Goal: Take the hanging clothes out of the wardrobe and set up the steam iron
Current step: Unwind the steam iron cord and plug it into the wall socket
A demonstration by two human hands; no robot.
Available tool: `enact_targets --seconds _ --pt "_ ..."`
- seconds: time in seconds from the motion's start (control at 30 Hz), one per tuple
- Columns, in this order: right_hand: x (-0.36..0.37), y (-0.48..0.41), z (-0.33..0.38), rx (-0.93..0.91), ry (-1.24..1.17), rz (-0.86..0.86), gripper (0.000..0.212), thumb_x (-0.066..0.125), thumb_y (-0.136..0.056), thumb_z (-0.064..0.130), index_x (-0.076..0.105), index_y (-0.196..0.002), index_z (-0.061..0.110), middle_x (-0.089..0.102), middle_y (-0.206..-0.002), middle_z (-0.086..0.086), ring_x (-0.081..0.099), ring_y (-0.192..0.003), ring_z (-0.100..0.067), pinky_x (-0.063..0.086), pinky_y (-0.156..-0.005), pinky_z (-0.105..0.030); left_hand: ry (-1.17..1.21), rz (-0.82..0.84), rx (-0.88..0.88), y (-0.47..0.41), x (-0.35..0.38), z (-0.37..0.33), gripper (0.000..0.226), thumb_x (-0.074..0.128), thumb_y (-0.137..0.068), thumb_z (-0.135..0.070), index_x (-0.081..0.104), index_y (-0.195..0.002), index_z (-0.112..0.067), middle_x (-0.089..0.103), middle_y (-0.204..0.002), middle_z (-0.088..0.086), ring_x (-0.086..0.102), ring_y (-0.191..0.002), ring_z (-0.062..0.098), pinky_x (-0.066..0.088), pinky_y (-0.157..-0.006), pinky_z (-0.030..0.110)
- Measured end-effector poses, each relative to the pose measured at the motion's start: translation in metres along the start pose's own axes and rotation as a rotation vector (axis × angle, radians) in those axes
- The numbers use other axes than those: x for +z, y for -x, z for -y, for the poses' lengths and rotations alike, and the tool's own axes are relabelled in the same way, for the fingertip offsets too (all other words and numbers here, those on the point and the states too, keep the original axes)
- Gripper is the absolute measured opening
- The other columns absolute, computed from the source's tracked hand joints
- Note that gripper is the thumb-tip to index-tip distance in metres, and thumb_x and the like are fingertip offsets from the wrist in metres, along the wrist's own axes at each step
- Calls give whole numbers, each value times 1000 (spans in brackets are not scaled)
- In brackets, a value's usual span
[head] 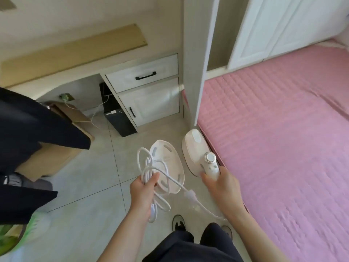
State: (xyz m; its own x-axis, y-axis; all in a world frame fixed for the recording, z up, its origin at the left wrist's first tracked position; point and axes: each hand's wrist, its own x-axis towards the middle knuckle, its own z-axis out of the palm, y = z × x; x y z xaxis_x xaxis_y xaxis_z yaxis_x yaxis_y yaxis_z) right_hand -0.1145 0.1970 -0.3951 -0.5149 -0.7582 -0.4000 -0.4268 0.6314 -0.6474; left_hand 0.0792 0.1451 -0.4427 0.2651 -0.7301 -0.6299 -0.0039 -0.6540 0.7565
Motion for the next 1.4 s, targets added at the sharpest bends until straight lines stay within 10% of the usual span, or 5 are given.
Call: enact_targets --seconds 0.77,1.4 --pt "63 -177 236 -280 57 190 32 66 -81 38 55 -81 9 63 -70 -4 56 -60 -13 33 -47 -22 303 -287 47 -148 -21 -194 11 73 -83 -22 67 -83 -13 70 -88 14 67 -84 27 53 -73 35" --pt "113 -330 413 -247 -27 171 29 66 -78 38 56 -83 12 65 -74 -6 64 -70 -22 44 -54 -28 343 -174 131 -326 -8 -378 2 71 -83 -10 69 -85 -10 71 -81 8 66 -72 22 55 -66 31"
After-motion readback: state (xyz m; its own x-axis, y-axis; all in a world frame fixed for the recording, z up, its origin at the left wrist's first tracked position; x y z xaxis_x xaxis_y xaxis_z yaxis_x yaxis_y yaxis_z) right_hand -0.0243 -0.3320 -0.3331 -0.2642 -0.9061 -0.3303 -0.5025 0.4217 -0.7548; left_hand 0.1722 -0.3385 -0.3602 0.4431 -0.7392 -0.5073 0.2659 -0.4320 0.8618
